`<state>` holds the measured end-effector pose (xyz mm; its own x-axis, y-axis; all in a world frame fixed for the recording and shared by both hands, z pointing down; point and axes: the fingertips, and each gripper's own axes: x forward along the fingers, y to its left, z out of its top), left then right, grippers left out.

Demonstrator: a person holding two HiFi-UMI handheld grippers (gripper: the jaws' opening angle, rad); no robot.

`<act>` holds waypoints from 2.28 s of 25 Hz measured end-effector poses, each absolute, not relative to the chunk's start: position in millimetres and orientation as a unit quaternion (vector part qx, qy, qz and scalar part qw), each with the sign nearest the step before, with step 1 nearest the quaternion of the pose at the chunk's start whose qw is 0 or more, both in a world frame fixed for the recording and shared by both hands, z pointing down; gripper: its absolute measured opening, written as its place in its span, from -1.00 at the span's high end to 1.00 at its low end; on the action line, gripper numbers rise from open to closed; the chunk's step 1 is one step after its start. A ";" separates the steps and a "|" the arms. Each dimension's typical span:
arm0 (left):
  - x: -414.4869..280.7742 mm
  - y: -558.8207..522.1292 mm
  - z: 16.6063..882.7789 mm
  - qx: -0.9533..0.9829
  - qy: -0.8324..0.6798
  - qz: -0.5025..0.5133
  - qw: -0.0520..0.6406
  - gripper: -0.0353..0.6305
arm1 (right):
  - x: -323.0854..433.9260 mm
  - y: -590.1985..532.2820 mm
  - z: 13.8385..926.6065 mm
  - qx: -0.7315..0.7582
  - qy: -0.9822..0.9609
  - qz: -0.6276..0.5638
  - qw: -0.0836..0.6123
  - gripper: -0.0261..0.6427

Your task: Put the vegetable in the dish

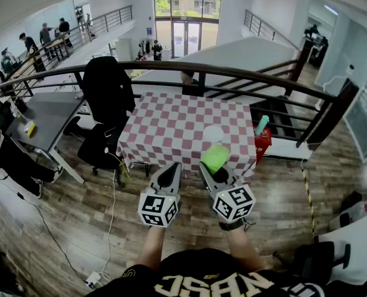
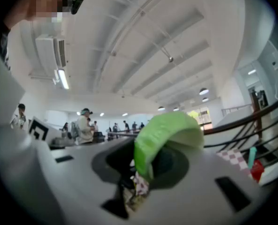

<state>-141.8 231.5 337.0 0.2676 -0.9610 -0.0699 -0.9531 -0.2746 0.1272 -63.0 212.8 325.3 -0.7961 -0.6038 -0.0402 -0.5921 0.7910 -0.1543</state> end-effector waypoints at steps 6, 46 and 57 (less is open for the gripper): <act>-142.9 231.8 339.2 0.802 -0.594 -0.059 0.030 0.84 | -76.7 211.3 326.5 -0.313 0.946 -0.072 0.041 0.63; -56.6 -81.2 361.6 0.800 -0.599 -0.038 0.020 0.84 | 14.4 -122.1 340.1 -0.313 0.940 -0.112 0.078 0.63; -58.9 -118.4 402.6 0.783 -0.620 -0.022 0.056 0.84 | -1.4 -156.4 381.9 -0.273 0.948 -0.150 0.062 0.63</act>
<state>-58.9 -118.4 402.6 0.2312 -0.9723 0.0353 -0.9673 -0.2258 0.1156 -1.4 -156.4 381.9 -0.8438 -0.5356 -0.0350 -0.4984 0.8061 -0.3190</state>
